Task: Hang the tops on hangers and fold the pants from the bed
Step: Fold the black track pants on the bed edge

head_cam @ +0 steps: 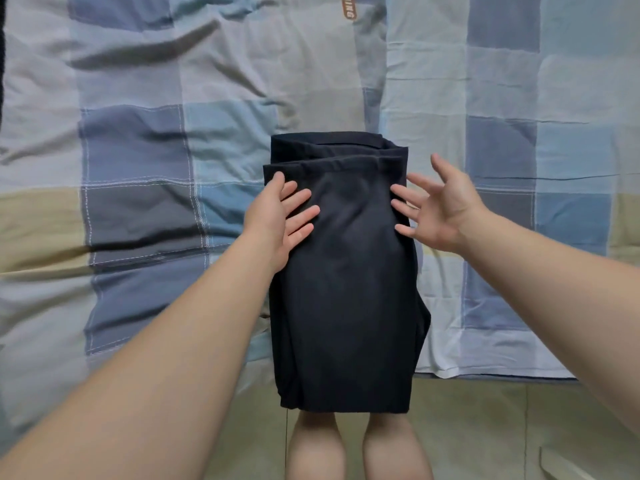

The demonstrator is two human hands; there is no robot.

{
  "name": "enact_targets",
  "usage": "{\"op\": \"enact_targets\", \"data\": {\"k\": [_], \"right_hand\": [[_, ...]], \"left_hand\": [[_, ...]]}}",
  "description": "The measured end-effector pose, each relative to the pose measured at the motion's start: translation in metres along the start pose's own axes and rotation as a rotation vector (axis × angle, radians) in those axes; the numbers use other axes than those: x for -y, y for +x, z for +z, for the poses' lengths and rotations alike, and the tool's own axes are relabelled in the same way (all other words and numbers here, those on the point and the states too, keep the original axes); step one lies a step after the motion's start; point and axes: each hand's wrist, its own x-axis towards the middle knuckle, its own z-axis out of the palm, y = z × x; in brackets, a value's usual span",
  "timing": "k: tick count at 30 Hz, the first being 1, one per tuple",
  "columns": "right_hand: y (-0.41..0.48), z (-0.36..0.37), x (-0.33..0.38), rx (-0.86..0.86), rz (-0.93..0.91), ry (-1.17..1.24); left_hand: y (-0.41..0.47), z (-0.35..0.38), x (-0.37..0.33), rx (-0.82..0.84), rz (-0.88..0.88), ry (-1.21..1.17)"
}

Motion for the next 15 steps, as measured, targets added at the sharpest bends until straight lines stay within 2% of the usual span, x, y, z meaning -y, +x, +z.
{"op": "enact_targets", "data": {"k": [8, 15], "right_hand": [[-0.059, -0.053, -0.062, -0.048, 0.117, -0.048], [-0.091, -0.089, -0.128, -0.157, 0.208, -0.231]], "left_hand": [[-0.071, -0.016, 0.068, -0.155, 0.123, 0.213], [-0.100, -0.045, 0.150, -0.357, 0.207, 0.404]]}}
